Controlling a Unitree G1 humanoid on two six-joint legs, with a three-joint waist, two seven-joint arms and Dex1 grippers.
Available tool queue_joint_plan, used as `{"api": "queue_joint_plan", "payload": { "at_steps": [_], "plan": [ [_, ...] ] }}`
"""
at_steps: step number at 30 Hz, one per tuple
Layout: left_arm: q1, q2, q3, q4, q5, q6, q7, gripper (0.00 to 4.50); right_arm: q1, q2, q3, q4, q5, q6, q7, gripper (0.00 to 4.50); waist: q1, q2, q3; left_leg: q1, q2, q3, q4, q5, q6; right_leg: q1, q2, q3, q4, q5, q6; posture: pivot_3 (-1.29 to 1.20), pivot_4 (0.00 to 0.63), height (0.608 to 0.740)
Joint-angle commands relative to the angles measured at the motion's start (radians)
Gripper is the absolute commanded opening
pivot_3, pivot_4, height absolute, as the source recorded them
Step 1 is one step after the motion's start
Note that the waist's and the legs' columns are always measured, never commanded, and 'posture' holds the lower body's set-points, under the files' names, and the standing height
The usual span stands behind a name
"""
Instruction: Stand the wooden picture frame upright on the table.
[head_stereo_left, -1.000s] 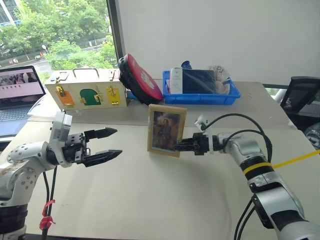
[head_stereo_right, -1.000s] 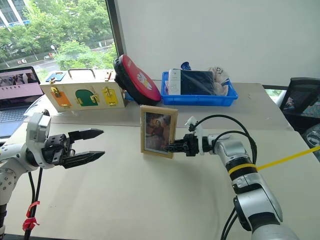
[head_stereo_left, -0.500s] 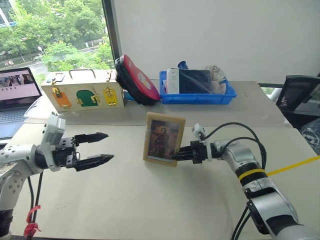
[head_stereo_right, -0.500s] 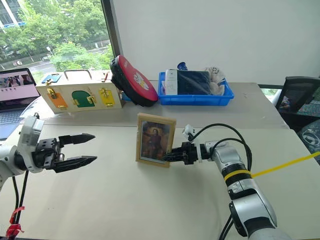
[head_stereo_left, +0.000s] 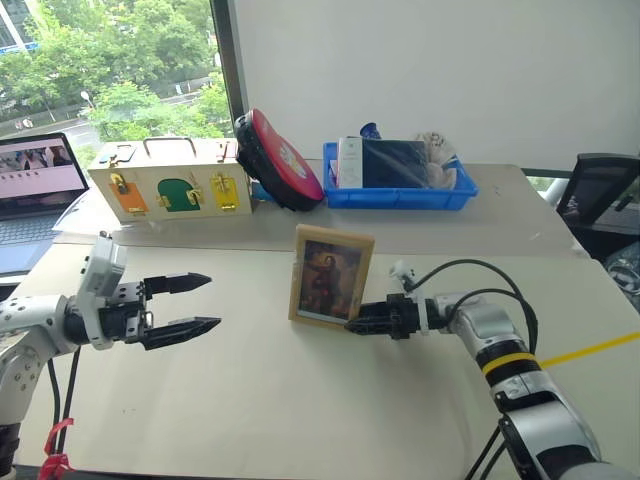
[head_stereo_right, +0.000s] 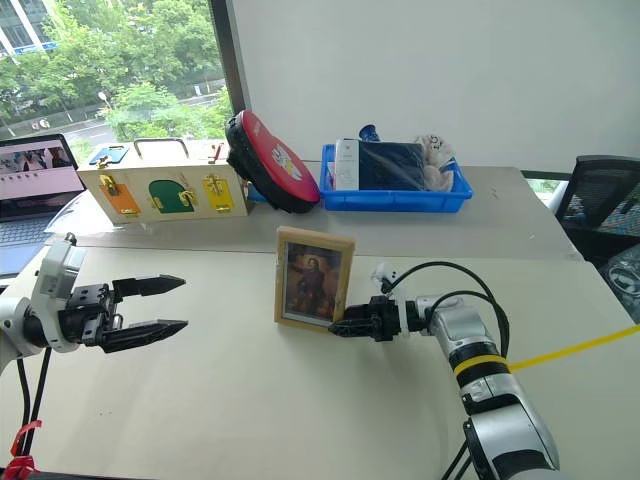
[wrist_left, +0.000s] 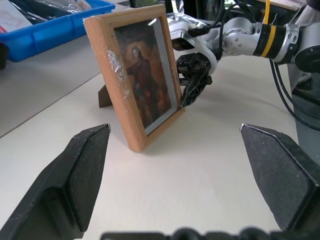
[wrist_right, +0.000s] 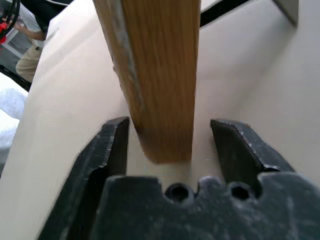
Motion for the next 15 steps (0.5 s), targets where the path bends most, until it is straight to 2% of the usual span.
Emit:
{"api": "queue_joint_plan", "payload": {
  "at_steps": [1, 6, 9, 13, 15],
  "plan": [
    [-0.055, -0.025, -0.002, 0.02, -0.006, -0.026, 0.022, 4.5, 0.048, -0.06, -0.058, -0.138, 0.009, 0.032, -0.048, 4.42, 0.003, 0.0, 0.0, 0.0, 0.0, 0.0, 0.0, 0.0, 0.0, 0.0, 0.0, 0.0, 0.0, 0.0, 0.0, 0.0, 0.15, 0.735],
    [-0.067, -0.044, -0.017, 0.048, 0.048, -0.044, 0.073, 4.5, 0.212, -0.163, -0.169, -0.369, 0.024, 0.051, -0.154, 4.42, 0.005, 0.0, 0.0, 0.0, 0.0, 0.0, -0.001, 0.0, 0.0, 0.0, 0.0, 0.0, 0.0, 0.0, 0.0, 0.0, 0.15, 0.735],
    [-0.045, -0.058, -0.026, 0.065, 0.101, -0.09, 0.095, 4.5, 0.364, -0.213, -0.287, -0.57, 0.112, 0.075, -0.168, 4.42, 0.009, 0.0, 0.0, -0.001, 0.0, 0.0, -0.001, 0.0, 0.0, -0.001, 0.0, 0.0, -0.001, 0.0, 0.0, 0.0, 0.15, 0.735],
    [-0.052, -0.087, -0.082, 0.08, 0.212, -0.137, 0.2, 4.5, 0.51, -0.209, -0.43, -0.799, 0.152, -0.006, -0.252, 4.42, 0.007, 0.0, 0.0, -0.001, 0.0, 0.0, -0.001, 0.0, 0.0, -0.001, 0.0, 0.001, -0.001, 0.0, 0.0, 0.0, 0.15, 0.735],
    [-0.062, -0.114, -0.104, 0.062, 0.243, -0.137, 0.262, 4.5, 0.549, -0.186, -0.514, -0.924, 0.215, 0.063, -0.355, 4.42, 0.008, 0.0, 0.0, 0.0, 0.0, 0.0, 0.0, 0.0, 0.0, 0.0, 0.0, 0.001, -0.001, 0.0, 0.0, 0.0, 0.15, 0.735]
  ]
}}
